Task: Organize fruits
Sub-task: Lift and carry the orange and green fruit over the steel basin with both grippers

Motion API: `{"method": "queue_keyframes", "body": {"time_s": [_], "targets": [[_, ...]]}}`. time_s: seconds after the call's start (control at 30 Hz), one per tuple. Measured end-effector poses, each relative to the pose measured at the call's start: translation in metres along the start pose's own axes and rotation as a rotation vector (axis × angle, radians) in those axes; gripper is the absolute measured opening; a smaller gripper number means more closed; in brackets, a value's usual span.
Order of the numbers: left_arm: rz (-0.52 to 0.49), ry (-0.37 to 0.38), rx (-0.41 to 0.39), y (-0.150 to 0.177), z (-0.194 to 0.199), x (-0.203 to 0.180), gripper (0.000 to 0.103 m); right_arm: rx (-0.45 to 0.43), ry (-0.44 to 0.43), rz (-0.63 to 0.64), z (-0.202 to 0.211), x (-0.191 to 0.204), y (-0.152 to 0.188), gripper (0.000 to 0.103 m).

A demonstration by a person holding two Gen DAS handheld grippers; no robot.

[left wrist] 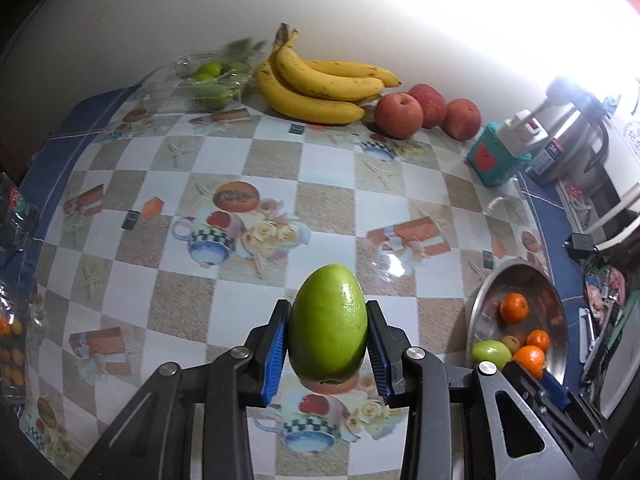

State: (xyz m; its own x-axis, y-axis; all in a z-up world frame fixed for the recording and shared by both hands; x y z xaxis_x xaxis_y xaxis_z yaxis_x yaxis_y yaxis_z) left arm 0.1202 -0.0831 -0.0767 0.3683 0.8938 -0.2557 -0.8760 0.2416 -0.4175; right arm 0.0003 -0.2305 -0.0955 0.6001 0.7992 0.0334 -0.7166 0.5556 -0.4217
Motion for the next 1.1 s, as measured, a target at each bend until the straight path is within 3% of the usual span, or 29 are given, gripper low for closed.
{"method": "queue_keyframes", "body": {"time_s": [0.73,1.1], "targets": [[-0.245,0.09,0.105,0.05,-0.026,-0.115,0.039,0.022,0.026,-0.193,-0.01,-0.091,-0.011,0.039],[-0.327,0.118,0.08,0.05,-0.045,-0.155,0.039,-0.016,-0.005,-0.24,-0.02,-0.111,-0.035,0.039]]}}
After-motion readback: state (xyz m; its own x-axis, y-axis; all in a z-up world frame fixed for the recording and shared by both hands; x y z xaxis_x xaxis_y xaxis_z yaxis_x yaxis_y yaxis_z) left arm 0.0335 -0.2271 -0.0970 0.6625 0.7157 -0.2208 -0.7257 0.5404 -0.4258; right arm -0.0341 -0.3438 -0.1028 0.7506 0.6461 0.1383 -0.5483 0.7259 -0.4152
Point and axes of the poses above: each gripper's, at about its wrist camera, not at the fingertips, and z roughly against the way its jaws point, x to its left, y to its underside, the point moved 9 cm from there along -z, roughly the way its jaws point, and after that the axes turned 5 degrees about y, right-handed, at the moved point
